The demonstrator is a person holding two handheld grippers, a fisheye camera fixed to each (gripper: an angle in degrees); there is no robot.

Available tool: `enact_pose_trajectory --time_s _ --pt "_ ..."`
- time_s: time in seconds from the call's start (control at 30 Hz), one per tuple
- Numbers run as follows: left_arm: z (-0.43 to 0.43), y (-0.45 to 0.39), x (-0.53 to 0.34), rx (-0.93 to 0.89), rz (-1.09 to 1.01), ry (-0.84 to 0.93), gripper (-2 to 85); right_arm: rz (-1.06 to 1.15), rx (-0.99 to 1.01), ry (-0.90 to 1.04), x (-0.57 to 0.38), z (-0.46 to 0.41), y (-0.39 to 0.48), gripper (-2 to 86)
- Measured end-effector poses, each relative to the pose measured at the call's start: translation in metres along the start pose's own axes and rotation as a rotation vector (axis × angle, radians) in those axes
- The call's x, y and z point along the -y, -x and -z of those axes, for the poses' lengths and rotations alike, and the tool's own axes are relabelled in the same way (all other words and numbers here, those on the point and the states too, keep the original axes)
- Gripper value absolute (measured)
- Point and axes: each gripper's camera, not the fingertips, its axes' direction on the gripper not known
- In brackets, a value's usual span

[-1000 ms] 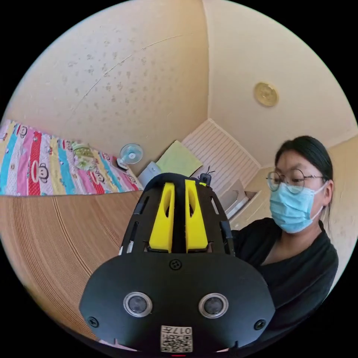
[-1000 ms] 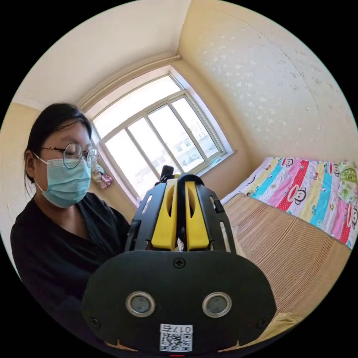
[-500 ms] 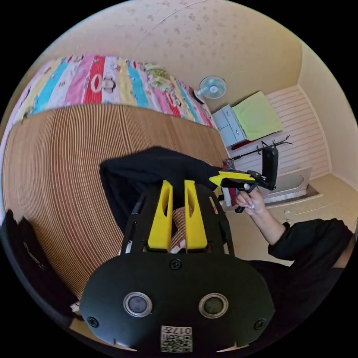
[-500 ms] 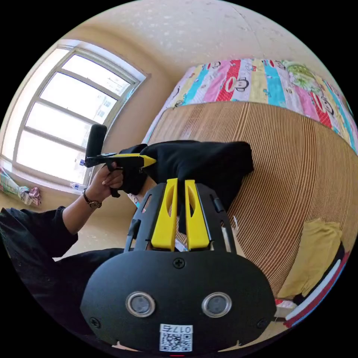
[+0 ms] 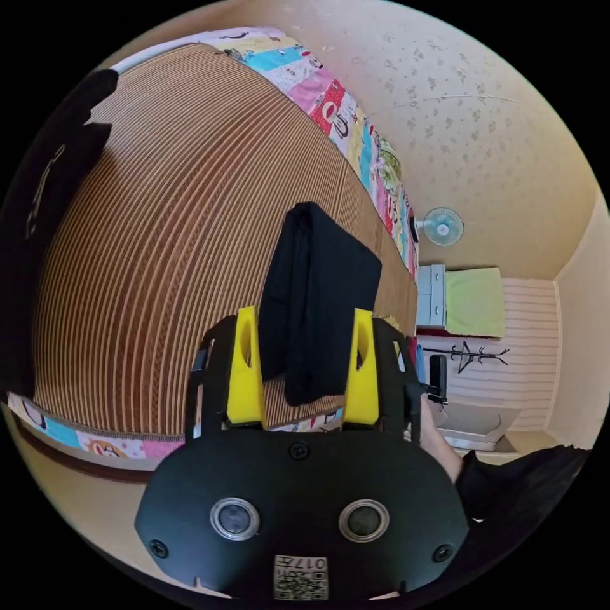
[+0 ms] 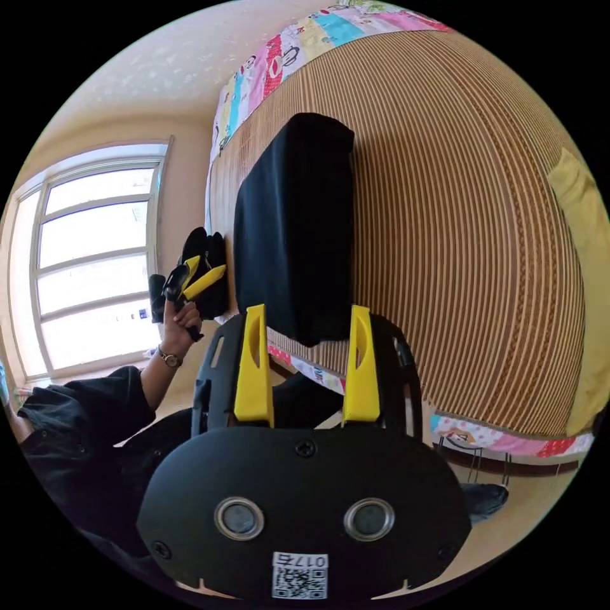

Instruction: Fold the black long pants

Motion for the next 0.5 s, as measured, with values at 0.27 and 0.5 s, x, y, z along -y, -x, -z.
enact_pose_trajectory --time_s 0.27,0.5 --pt "-0.106 0.006 0.042 0.148 0.011 0.261 24.8 -0.045 -0.007 0.15 0.085 -0.081 -0.015 20.4" --pt "-0.093 0.013 0.014 -0.041 0.133 0.235 9.9 -0.11 0.015 0.078 0.076 -0.114 0.014 15.2"
